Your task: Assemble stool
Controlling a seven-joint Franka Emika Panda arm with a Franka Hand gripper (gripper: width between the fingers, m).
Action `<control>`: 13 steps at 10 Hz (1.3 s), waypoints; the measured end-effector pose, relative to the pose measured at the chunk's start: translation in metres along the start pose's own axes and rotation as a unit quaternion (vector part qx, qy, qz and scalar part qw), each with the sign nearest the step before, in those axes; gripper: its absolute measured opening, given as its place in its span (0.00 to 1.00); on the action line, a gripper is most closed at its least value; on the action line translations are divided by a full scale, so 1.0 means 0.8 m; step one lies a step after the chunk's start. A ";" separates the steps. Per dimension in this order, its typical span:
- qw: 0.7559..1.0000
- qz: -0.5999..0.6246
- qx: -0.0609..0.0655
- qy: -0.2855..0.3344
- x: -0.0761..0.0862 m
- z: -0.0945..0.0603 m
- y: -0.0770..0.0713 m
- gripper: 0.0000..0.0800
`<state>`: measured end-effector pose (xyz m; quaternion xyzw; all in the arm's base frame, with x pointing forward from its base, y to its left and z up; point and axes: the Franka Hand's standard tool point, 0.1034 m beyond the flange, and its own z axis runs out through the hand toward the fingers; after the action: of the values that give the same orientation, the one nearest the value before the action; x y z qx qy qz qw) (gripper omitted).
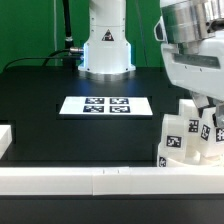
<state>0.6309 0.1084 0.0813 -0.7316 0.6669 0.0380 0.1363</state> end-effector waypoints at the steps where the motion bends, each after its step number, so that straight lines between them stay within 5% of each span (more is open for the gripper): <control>1: 1.000 0.025 0.001 -0.004 -0.001 0.000 0.000 0.42; 3: 0.999 0.040 0.002 -0.008 -0.003 0.001 0.000 0.42; 4: 0.999 0.032 0.002 -0.008 -0.003 0.000 0.000 0.68; 5: 1.000 -0.006 0.003 -0.011 0.000 -0.007 -0.002 0.68; 6: 1.000 -0.024 0.008 -0.014 0.001 -0.017 -0.006 0.79; 8: 0.998 -0.064 0.020 -0.013 -0.001 -0.037 -0.016 0.81; 10: 0.998 -0.067 0.018 -0.014 -0.002 -0.033 -0.014 0.81; 13: 0.952 -0.303 -0.009 -0.031 0.003 -0.042 -0.014 0.81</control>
Offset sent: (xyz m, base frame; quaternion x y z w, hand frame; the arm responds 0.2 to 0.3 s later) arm 0.0000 0.0000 0.0000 0.0000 0.0000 0.0000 1.0000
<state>0.6377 0.0985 0.1144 -0.8989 0.4089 0.0241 0.1555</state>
